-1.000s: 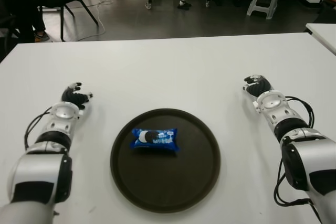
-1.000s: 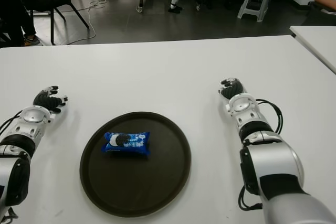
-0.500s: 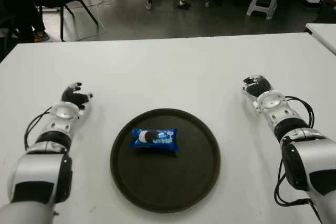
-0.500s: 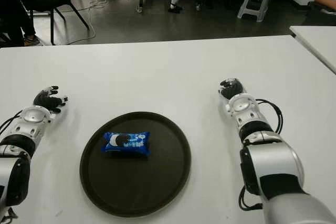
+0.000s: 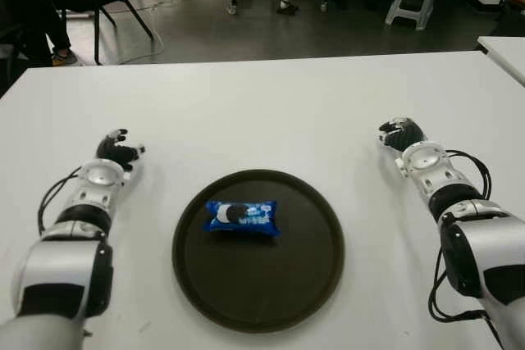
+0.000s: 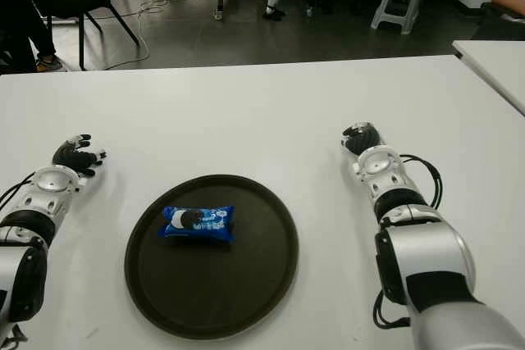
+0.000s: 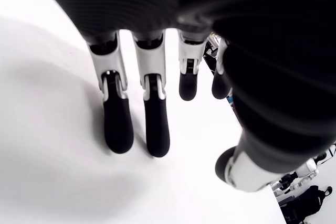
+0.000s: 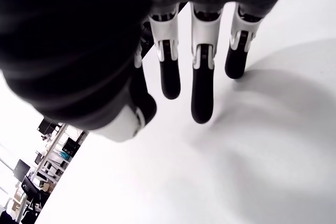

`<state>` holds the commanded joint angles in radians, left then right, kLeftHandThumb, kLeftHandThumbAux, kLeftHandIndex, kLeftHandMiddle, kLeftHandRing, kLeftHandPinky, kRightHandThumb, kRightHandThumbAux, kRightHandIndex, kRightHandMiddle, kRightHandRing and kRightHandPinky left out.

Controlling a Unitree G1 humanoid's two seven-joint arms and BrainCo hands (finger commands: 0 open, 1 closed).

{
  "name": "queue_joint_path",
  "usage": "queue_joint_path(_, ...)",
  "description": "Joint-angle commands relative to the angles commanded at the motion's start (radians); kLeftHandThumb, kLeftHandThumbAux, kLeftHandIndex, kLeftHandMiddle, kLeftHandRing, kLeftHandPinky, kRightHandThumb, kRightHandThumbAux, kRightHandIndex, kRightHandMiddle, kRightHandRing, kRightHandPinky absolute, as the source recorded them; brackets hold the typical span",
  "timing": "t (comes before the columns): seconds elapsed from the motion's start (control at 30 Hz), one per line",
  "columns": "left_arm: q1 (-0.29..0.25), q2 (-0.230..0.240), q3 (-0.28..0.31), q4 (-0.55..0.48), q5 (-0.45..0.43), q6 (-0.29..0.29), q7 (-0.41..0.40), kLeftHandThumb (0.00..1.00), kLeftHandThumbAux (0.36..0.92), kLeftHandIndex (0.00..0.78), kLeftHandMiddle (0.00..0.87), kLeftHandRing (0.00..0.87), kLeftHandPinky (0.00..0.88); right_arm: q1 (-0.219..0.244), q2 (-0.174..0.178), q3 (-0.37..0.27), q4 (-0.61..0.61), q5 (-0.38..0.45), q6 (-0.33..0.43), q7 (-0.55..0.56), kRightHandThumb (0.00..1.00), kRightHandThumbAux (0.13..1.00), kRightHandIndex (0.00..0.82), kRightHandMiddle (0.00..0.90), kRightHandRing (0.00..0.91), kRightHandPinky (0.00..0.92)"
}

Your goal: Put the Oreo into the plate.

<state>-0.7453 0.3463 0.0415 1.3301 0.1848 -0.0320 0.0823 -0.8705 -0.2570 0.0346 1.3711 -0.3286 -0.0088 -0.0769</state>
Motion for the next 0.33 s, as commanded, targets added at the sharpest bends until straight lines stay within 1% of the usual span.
queue_joint_path(0.23, 0.002, 0.0, 0.012, -0.001, -0.012, -0.009, -0.01, 0.221, 0.768, 0.094, 0.099, 0.128, 0.17, 0.001, 0.001, 0.003, 0.0, -0.001, -0.003, -0.002, 0.681, 0.74, 0.421, 0.692, 0.718, 0.712)
queue_joint_path(0.33, 0.002, 0.001, 0.015, 0.001, -0.012, -0.009, -0.011, 0.225, 0.769, 0.101, 0.096, 0.121, 0.165, 0.0, 0.001, 0.002, 0.0, -0.001, 0.002, -0.003, 0.68, 0.74, 0.42, 0.689, 0.721, 0.719)
